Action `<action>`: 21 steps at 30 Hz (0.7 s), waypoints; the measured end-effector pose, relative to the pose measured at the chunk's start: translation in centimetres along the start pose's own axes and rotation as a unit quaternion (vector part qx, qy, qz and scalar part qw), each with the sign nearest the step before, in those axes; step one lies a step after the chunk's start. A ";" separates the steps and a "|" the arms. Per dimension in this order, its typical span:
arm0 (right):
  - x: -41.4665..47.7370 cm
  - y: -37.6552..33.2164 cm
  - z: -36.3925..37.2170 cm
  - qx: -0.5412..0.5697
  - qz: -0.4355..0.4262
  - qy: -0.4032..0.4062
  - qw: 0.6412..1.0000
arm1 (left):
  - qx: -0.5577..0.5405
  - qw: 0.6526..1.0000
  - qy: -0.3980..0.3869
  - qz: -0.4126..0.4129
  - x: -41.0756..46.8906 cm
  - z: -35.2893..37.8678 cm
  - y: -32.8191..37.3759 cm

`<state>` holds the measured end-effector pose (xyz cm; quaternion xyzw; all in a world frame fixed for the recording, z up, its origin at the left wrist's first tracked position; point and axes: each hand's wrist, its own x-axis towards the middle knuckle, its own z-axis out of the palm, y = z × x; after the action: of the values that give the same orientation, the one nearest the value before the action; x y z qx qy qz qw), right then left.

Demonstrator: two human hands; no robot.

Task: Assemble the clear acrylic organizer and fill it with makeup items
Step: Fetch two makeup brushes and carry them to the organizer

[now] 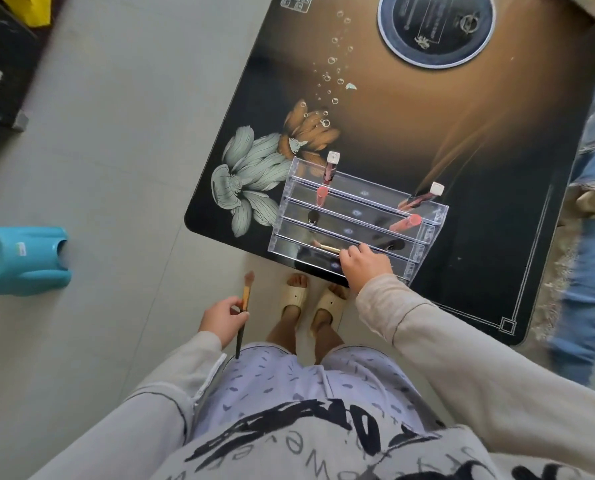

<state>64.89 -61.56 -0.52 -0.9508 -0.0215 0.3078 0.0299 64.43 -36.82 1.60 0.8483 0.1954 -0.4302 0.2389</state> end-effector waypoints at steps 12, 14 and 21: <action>-8.8 6.3 4.6 0.436 0.437 -0.011 0.787 | -0.314 0.937 -0.130 -0.085 1.2 5.2 10.2; -8.8 7.1 4.6 0.455 0.441 -0.012 0.774 | -0.366 0.913 -0.139 -0.112 1.3 6.0 11.3; -6.5 7.6 3.6 0.499 0.420 -0.017 0.758 | -0.439 0.871 -0.157 -0.155 1.6 8.3 13.6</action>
<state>57.69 -69.38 -0.22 -0.7096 0.5361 0.2728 0.3669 67.39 -52.33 -0.79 0.5365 0.4530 -0.4591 0.5443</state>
